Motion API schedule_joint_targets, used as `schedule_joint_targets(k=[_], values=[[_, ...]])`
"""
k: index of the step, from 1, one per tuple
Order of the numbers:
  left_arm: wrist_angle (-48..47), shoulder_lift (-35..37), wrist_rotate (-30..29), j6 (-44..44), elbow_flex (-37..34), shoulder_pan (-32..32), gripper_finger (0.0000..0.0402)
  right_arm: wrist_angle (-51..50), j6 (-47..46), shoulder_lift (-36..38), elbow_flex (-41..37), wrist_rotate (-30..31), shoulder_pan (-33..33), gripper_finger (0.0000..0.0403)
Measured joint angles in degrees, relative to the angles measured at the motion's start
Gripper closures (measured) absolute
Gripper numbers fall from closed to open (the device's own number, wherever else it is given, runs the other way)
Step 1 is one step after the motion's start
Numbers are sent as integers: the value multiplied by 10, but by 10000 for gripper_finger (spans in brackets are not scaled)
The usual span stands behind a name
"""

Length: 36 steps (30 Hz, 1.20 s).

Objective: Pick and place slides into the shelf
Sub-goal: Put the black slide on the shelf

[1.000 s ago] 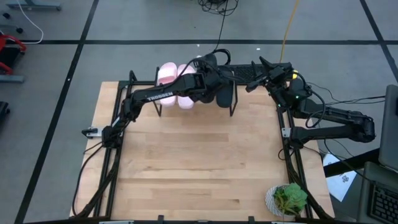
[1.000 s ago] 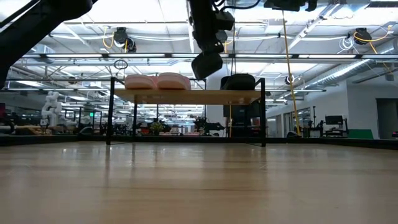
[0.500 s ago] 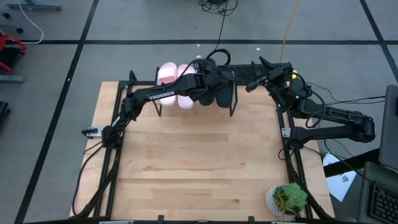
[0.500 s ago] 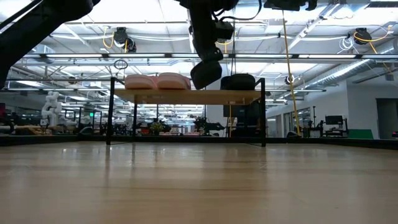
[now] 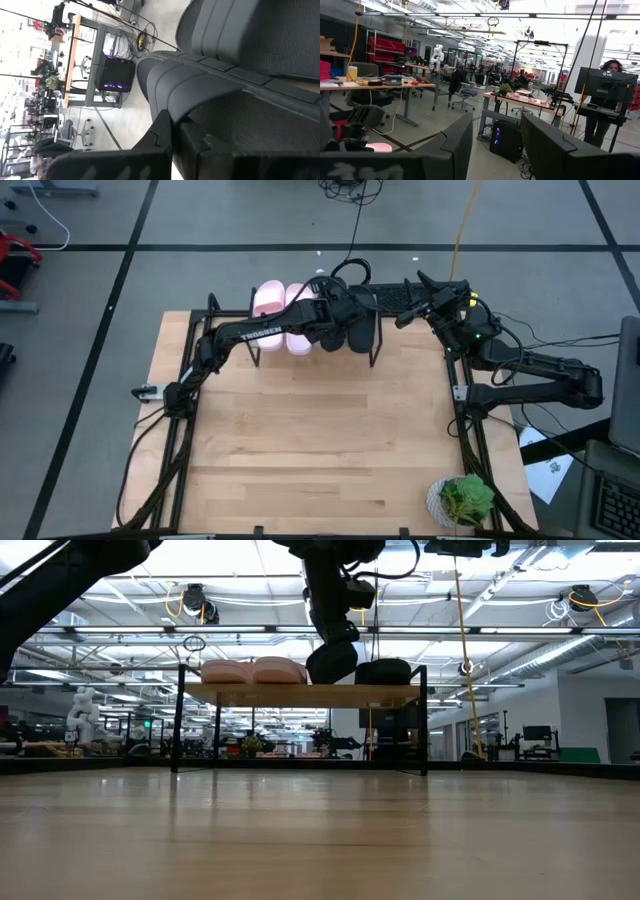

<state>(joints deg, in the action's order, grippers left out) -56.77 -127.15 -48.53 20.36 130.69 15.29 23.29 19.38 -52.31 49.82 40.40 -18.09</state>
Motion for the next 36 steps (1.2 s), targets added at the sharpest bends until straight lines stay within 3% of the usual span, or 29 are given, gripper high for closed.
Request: schedule_joint_targets(k=[36], values=[[9,-30,6,21,0,7,401,0,10,0,0,-1,0,248]])
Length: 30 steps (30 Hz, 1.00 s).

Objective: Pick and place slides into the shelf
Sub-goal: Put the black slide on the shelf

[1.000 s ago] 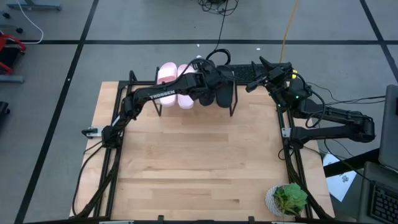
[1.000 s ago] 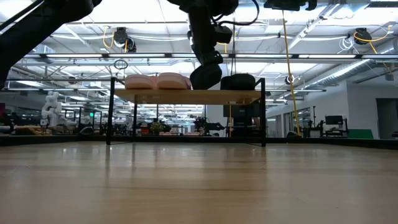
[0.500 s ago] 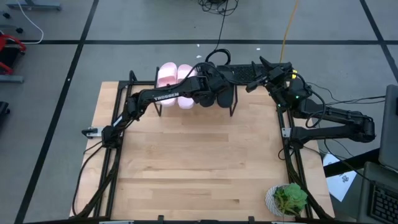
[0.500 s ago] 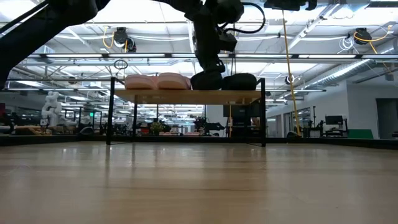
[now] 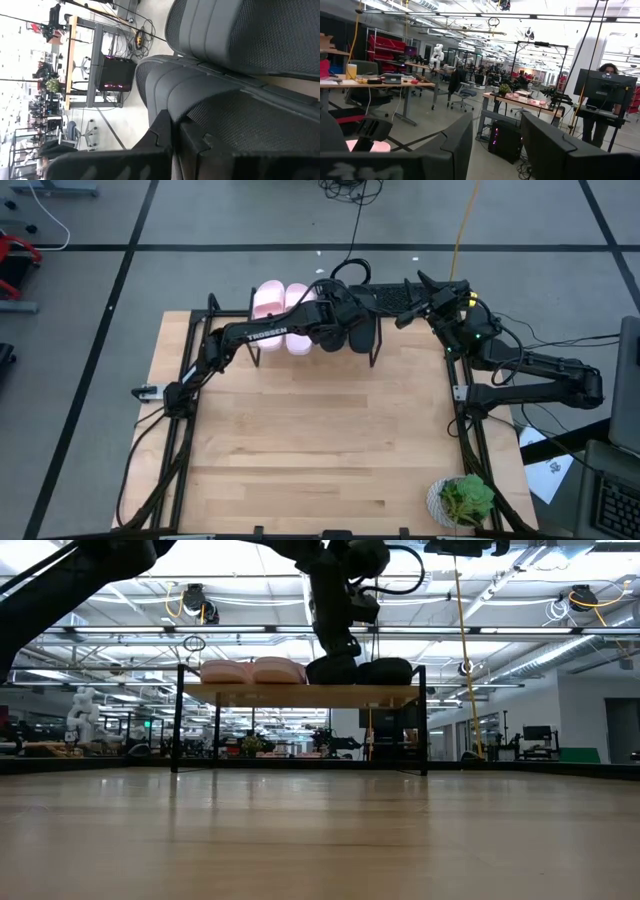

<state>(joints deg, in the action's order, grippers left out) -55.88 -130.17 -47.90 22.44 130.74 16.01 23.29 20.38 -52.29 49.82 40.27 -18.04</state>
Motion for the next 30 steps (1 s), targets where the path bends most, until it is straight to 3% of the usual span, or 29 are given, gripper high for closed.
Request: schedule_joint_targets(k=[30], values=[[3,-20,23,13,-1,5,386,0,-2,0,0,0,0,248]])
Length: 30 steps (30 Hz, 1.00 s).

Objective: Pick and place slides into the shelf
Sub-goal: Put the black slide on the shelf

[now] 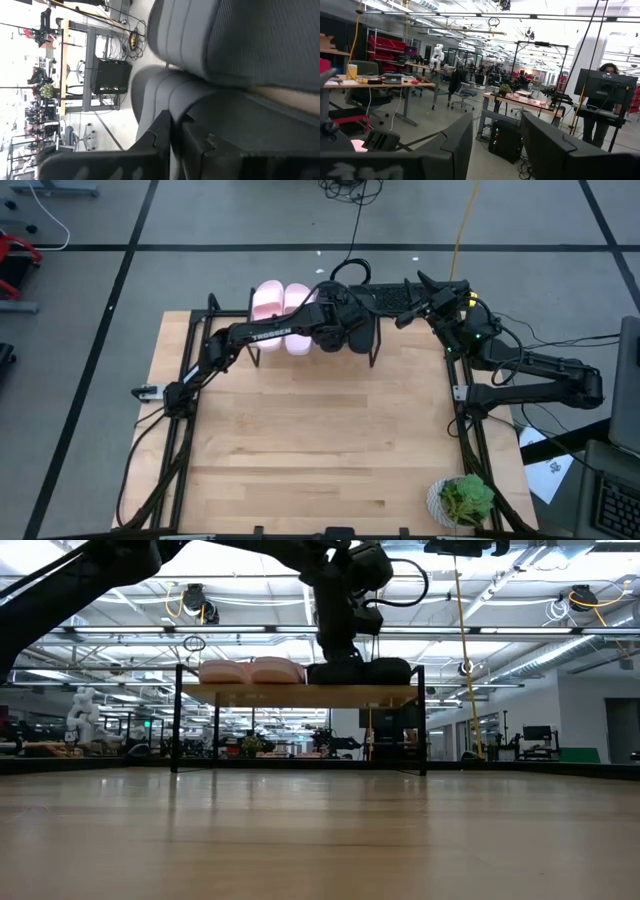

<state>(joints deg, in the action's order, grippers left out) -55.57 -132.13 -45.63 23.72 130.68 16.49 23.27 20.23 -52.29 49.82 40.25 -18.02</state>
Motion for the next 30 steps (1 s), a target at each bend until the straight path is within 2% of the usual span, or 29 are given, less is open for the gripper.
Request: schedule_joint_targets(k=[13,30], values=[[27,-1,1,17,-1,0,320,0,1,0,0,0,0,248],[30,0,-6,20,-1,-9,262,0,2,0,0,0,0,248]])
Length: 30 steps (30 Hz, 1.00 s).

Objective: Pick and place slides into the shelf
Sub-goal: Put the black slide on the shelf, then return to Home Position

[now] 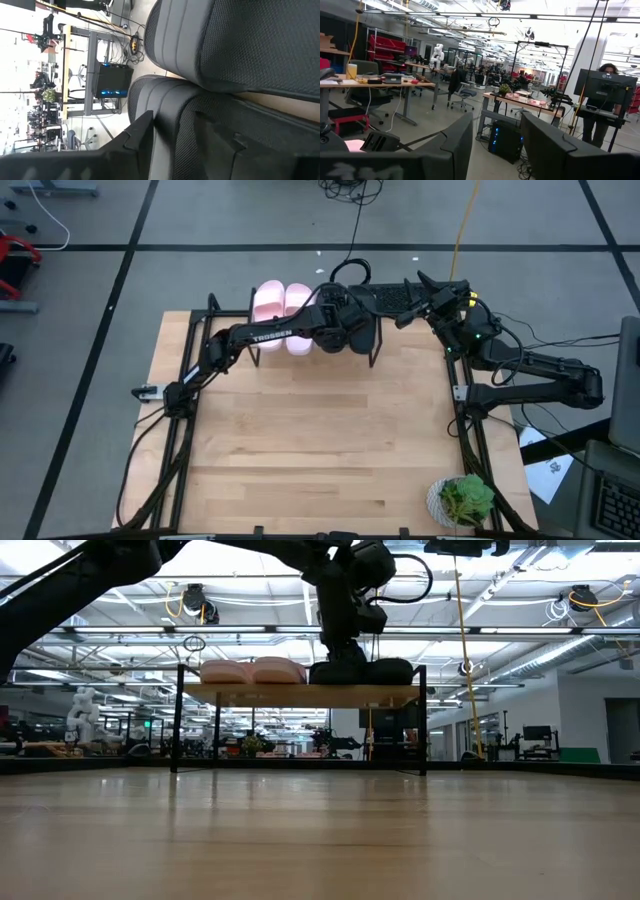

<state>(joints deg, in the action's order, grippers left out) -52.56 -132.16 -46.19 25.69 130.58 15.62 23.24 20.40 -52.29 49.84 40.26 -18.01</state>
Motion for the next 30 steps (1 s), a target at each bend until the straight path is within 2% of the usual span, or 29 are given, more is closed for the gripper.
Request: schedule_joint_targets(k=[13,19,30], values=[[2,1,-4,42,0,-5,265,0,0,0,0,1,0,248],[1,2,-29,46,0,-7,265,-4,-1,0,0,1,0,248],[17,37,-14,42,1,-17,266,-14,-2,0,0,2,1,248]])
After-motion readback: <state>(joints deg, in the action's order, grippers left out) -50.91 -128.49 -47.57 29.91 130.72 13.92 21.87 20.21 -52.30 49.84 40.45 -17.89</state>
